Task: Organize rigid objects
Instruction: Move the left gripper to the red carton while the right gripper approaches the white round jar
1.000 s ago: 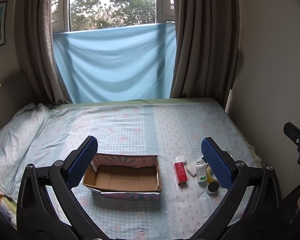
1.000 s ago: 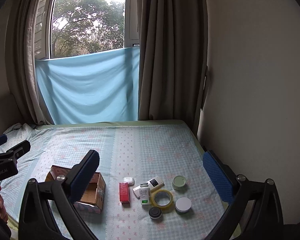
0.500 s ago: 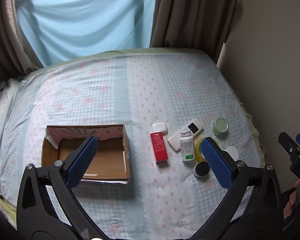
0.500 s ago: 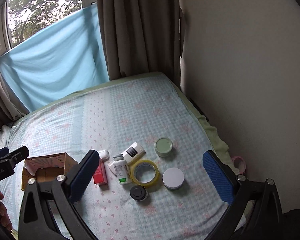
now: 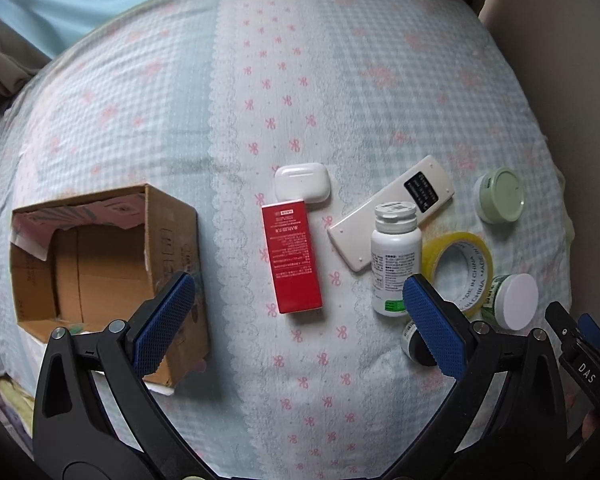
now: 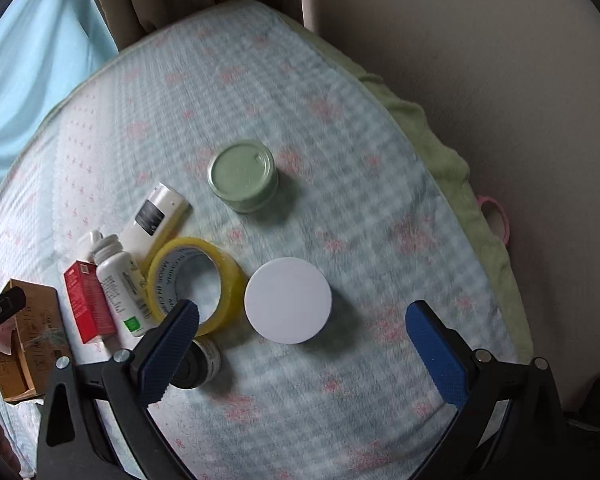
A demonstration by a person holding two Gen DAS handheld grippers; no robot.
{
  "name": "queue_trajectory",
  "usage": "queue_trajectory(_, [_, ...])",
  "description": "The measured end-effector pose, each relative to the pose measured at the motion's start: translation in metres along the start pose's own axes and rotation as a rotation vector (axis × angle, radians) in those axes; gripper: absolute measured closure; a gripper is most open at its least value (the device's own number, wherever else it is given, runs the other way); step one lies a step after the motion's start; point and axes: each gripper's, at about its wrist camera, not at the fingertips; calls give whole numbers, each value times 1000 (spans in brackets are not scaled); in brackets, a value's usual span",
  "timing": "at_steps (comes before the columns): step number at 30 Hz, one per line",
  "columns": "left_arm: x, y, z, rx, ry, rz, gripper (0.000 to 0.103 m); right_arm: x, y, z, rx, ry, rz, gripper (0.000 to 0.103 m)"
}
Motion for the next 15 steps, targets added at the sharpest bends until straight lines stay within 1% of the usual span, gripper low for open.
queue_trajectory(3, [35, 4, -7, -5, -63, -29, 0, 29, -1, -3, 15, -57, 3, 0])
queue_trajectory(8, [80, 2, -15, -26, -134, -57, 1, 65, -5, -6, 26, -127, 14, 0])
queue_trajectory(13, [116, -3, -15, -48, -204, -69, 3, 90, -8, -8, 42, -179, 42, 0])
queue_trajectory(15, [128, -4, -16, -48, -226, -69, 5, 95, -8, -10, 52, -182, 44, 0])
Point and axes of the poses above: each gripper's, at about its wrist camera, not at the fingertips, and x roughly the way its jaws point, y to its right, z to its underside, and after that the axes turned 4 degrees about -z, right-handed
